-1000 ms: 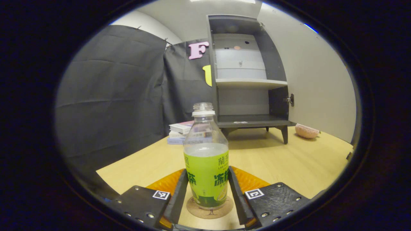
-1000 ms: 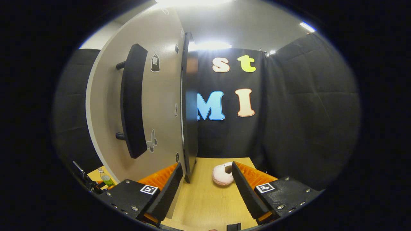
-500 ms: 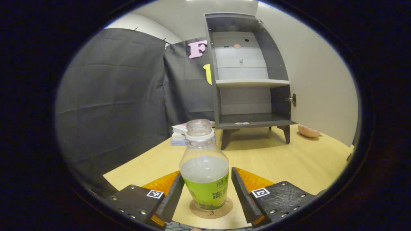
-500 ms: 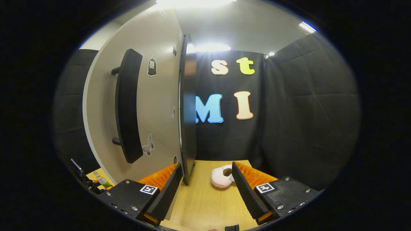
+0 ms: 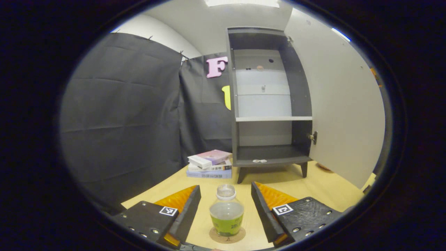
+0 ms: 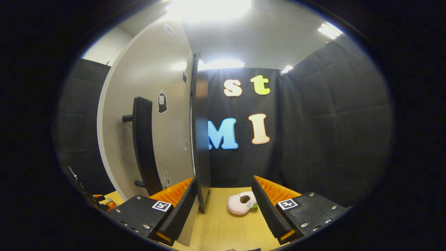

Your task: Open the cabinet door with the right hand, grasp the bottle in the cabinet with the left hand and place it on the coaster, then close the cabinet door with the right hand.

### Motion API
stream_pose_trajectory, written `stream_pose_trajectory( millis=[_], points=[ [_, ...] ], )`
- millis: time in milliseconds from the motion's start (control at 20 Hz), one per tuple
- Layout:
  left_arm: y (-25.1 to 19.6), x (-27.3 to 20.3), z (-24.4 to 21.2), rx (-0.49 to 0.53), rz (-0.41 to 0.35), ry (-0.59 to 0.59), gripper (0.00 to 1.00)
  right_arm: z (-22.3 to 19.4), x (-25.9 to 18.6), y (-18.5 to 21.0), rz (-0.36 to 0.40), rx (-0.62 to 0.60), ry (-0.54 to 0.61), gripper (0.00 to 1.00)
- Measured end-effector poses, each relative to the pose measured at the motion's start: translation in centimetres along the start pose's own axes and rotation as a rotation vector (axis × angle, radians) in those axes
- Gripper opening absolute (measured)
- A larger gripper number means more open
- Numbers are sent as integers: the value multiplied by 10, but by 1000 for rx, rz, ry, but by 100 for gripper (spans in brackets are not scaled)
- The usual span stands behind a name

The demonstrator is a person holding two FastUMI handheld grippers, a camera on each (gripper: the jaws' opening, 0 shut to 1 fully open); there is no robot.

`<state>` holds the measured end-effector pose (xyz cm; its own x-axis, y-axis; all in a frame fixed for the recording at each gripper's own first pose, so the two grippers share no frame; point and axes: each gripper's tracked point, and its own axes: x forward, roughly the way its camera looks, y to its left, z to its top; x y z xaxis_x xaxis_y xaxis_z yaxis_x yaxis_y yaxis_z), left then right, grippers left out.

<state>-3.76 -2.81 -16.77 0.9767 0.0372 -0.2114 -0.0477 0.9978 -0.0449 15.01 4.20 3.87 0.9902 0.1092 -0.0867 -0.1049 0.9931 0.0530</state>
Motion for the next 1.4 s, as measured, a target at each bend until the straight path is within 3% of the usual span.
stream_pose_trajectory(
  millis=[150, 250, 450, 650, 700, 800, 900, 1000, 1300, 1350, 1400],
  points=[
    [1, -4, 35, -35, -44, -28, 87, 20, -7, 4, -57, 19, -38, 95],
    [8, -7, 56, -35, -72, -50, 79, 29, -11, 14, -74, 26, -53, 92],
    [35, -7, 86, -30, -103, -86, 83, 33, -19, 13, -194, -19, -53, 94],
    [78, -1, 101, -33, -85, -119, 83, 30, -19, 25, -239, -10, -35, 93],
    [87, 2, 100, -35, -81, -122, 78, 30, -19, 32, -240, -11, -36, 92],
    [105, 6, 99, -34, -73, -122, 83, 30, -21, 49, -227, -6, -37, 93],
    [119, 11, 95, -37, -72, -116, 78, 29, -22, 69, -207, -5, -40, 93],
    [130, 15, 92, -45, -74, -112, 87, 29, -25, 90, -183, -3, -43, 93],
    [168, 12, 87, -26, -53, -109, 87, 25, -17, 141, -109, 24, -46, 93],
    [176, 12, 86, -24, -46, -109, 83, 25, -16, 150, -97, 23, -48, 93],
    [184, 11, 86, -25, -37, -109, 87, 24, -11, 156, -87, 21, -48, 93]
  ],
)
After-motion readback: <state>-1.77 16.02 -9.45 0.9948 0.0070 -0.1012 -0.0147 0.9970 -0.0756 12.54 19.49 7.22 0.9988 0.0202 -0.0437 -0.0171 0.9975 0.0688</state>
